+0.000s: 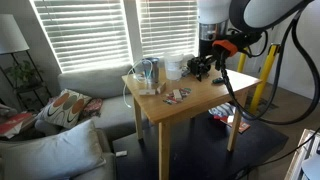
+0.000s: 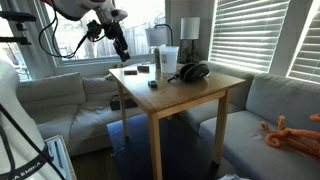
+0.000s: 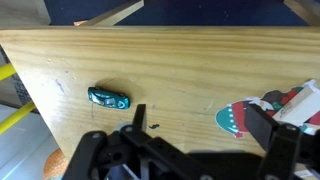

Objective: Put the three wooden chips on the left and put them in the black pouch

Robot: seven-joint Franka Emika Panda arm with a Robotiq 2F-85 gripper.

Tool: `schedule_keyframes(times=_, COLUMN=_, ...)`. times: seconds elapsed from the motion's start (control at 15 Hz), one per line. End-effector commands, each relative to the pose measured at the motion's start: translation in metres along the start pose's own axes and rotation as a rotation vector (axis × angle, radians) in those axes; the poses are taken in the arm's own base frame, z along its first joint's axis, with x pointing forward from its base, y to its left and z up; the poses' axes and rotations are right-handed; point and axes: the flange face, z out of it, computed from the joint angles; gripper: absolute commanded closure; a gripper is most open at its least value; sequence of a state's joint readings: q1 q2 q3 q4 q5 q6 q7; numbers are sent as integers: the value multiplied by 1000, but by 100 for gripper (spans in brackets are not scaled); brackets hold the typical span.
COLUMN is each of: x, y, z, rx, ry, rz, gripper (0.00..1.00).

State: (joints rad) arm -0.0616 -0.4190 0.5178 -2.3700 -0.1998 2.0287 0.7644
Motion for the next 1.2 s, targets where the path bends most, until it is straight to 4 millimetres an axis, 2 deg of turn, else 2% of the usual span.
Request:
schedule_keyframes(times=0.0, x=0, y=0, z=0, rx=-1, ry=-1, rz=0, gripper=0)
schedule_keyframes(times=0.2, x=0, y=0, z=0, rx=-1, ry=-1, rz=0, gripper=0)
schedule_keyframes(times=0.33, x=11, y=-16, z=-4, rx=46, ry=15, rz=-64, gripper=0)
schedule_keyframes(times=0.6, x=39, y=-62, z=-13, rx=186, ry=71, rz=-243, gripper=0)
schedule_keyframes(times=0.8, x=63, y=-95, z=-2, rx=260, ry=81, rz=-397, gripper=0)
schedule_keyframes(times=1.13, x=100, y=-138, z=16, rx=335, ry=94, rz=-659, gripper=0)
